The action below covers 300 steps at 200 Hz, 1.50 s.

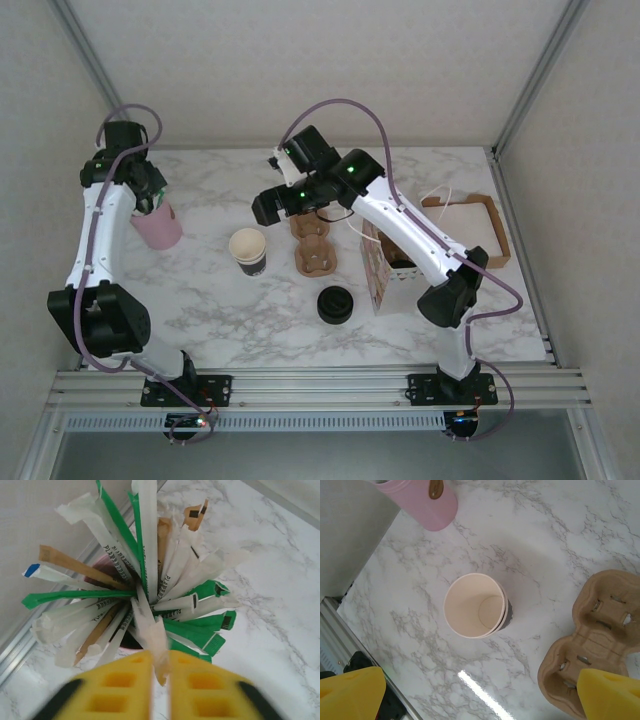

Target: Pack the takeout coffee

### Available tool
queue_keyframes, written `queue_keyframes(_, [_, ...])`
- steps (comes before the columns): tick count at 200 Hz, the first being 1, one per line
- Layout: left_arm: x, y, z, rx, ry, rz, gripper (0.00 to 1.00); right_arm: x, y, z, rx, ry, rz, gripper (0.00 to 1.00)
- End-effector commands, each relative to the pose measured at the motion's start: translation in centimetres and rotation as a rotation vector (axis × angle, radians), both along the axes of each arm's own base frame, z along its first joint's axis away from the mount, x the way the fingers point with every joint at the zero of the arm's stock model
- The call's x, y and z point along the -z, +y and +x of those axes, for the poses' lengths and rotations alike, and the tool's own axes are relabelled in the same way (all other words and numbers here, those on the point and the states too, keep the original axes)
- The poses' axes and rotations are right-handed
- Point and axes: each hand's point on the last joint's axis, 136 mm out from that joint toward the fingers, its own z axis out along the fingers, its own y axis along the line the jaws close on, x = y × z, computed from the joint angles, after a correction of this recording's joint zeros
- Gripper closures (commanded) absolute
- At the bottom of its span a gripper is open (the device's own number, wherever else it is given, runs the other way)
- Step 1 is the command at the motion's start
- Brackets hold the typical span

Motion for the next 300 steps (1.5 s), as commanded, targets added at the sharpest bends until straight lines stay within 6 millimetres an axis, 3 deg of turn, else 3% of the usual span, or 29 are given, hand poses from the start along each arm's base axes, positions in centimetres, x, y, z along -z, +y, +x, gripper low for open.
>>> queue_keyframes(1, [-1.4, 0.7, -0.2, -0.019, -0.032, 0.025, 0.64, -1.5, -0.4, -0.5, -0.007, -0.005, 0.041, 0.01])
queue_keyframes(56, [-3.9, 0.5, -0.6, -0.014, -0.083, 0.027, 0.40, -1.4, -0.4, -0.6, -0.004, 0.000, 0.043, 0.01])
queue_keyframes(75, [-4.2, 0.8, -0.8, -0.025, -0.084, 0.030, 0.38, -1.5, -0.3, -0.5, -0.004, -0.002, 0.051, 0.01])
queue_keyframes(148, [-3.6, 3.1, -1.5, -0.086, -0.121, -0.047, 0.51, -1.1, 0.6, -0.4, -0.033, 0.010, 0.057, 0.01])
queue_keyframes(228, [-2.8, 1.2, 1.5, 0.007, -0.187, -0.235, 0.54, -0.6, 0.5, -0.2, -0.040, 0.015, 0.048, 0.01])
queue_keyframes(256, [-2.0, 1.5, 1.6, -0.002, -0.169, -0.243, 0.64, -0.6, 0.5, -0.2, -0.039, 0.015, 0.049, 0.01])
queue_keyframes(300, [-1.3, 1.8, 1.3, -0.015, -0.149, -0.237, 0.68, -0.6, 0.4, -0.2, -0.040, 0.018, 0.051, 0.01])
